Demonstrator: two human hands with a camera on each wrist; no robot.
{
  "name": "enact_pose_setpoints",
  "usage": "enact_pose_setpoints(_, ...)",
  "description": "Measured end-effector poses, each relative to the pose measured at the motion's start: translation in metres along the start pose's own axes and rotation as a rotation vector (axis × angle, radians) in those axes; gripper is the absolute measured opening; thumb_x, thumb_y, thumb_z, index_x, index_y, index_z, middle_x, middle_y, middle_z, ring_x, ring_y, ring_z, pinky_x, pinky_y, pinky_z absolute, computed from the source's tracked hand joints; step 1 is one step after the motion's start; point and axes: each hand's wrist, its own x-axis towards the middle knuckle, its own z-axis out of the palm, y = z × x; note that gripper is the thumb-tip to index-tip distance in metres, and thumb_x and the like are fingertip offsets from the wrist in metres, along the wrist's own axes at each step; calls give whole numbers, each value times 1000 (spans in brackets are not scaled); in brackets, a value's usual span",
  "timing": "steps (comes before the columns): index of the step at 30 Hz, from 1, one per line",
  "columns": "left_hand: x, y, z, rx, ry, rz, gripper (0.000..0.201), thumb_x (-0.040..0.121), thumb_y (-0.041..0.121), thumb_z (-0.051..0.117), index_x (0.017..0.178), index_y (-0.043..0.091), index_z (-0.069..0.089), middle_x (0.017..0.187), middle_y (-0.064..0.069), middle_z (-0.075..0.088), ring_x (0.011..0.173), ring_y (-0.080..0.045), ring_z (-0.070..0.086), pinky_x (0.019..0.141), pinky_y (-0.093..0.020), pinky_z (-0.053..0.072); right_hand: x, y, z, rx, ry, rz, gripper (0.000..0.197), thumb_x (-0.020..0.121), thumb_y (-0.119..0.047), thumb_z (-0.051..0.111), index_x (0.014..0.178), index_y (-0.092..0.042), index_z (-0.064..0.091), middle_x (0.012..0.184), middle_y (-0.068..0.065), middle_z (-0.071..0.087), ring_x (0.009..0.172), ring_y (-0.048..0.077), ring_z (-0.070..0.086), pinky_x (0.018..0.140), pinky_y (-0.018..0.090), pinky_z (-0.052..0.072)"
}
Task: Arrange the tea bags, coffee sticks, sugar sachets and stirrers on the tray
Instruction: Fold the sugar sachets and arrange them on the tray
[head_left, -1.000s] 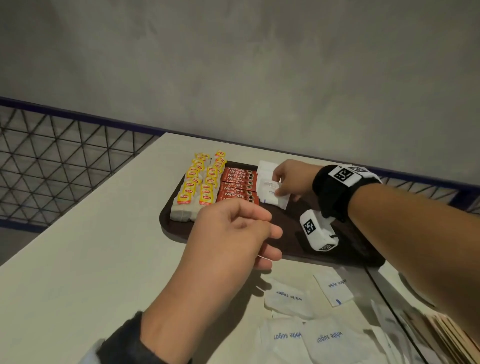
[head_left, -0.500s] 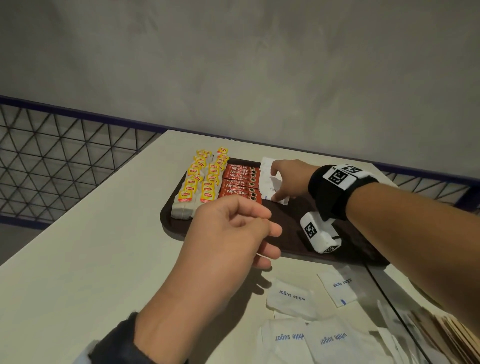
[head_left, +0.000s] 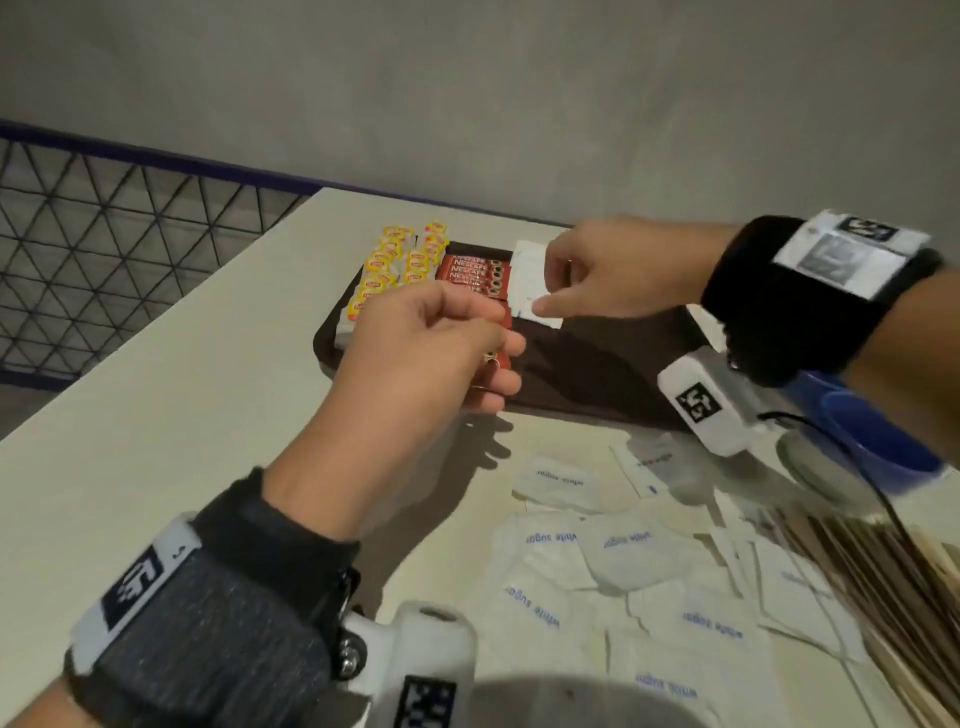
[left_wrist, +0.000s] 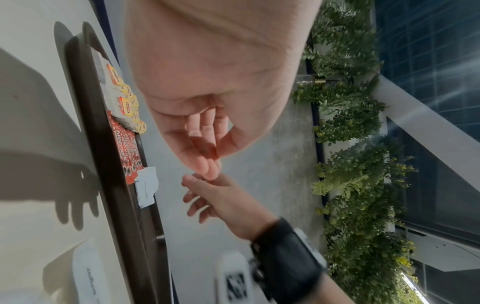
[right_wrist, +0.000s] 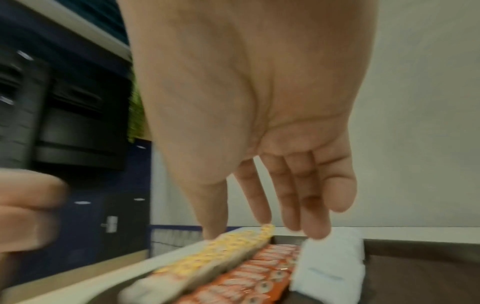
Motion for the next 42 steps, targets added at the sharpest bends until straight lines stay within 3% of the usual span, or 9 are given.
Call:
enact_pose_setpoints(5, 1, 3, -7, -5, 69, 19, 16, 90, -4, 66, 96, 11, 65, 83, -8, 78, 56, -20, 68, 50, -28, 53, -143, -56, -5, -54, -305, -188, 44, 85, -78, 48, 117, -48, 48, 102, -20, 54, 89, 0, 55, 65, 14, 41)
enact_pose_setpoints(8, 2, 4, -9, 19, 84, 27, 17, 90, -3, 66, 94, 14, 65, 87, -9, 78, 55, -18, 68, 49, -26, 52, -193, -78, 24, 50, -425, -209, 48, 89, -78, 40, 129, -58, 23, 117, -15, 36, 98, 10, 54, 82, 31, 49)
enact_pose_setpoints(11, -1, 4, -8, 38, 85, 39, 16, 90, -1, 66, 92, 15, 66, 86, -7, 78, 57, -18, 69, 50, -26, 52, -214, -100, 67, 241, -400, -64, 12, 93, -77, 32, 93, -65, 32, 94, -19, 42, 101, 18, 56, 92, 40, 47)
enact_pose_setpoints(13, -3, 4, -6, 62, 76, 46, 15, 89, 0, 68, 91, 15, 67, 88, -7, 78, 59, -19, 70, 52, -27, 53, -224, -101, 84, 215, -299, -113, 21, 92, -77, 37, 85, -57, 36, 85, -17, 47, 93, 16, 58, 85, 36, 49)
enact_pose_setpoints(20, -7, 2, -3, 109, 75, 51, 12, 90, 3, 69, 90, 15, 68, 95, -12, 78, 63, -22, 71, 53, -27, 54, -221, -83, 69, 295, -355, -239, 63, 84, -71, 62, 133, -50, 29, 109, -8, 32, 92, 17, 55, 82, 38, 50)
enact_pose_setpoints(28, -7, 2, -5, 110, 61, 55, 11, 91, 3, 69, 92, 14, 68, 93, -11, 77, 63, -22, 71, 53, -29, 55, -208, -72, 76, 325, -127, -269, 17, 98, -37, 55, 111, -34, 45, 97, -12, 48, 90, 10, 51, 82, 36, 48)
enact_pose_setpoints(33, -9, 6, -5, 106, 11, 61, 9, 92, 3, 68, 99, 8, 68, 92, -12, 78, 63, -22, 70, 55, -29, 56, -194, -44, 47, 471, -212, -114, 44, 92, -39, 67, 126, -55, 45, 93, -22, 60, 83, -7, 57, 70, 15, 47)
enact_pose_setpoints(37, -13, 7, -1, 108, -86, 61, 9, 93, 1, 67, 94, 10, 68, 88, -11, 77, 61, -21, 69, 56, -31, 57, -180, -20, 28, 748, -111, -75, 37, 87, -29, 77, 114, -50, 63, 90, -9, 67, 77, 9, 66, 85, 40, 57)
enact_pose_setpoints(42, -23, 5, 7, 151, -237, 34, 7, 93, 11, 72, 99, 13, 70, 95, -11, 78, 69, -26, 74, 57, -30, 56, -154, -11, 34, 1233, 89, 76, 31, 88, -6, 75, 112, -26, 72, 76, 4, 60, 68, 16, 61, 61, 36, 59)
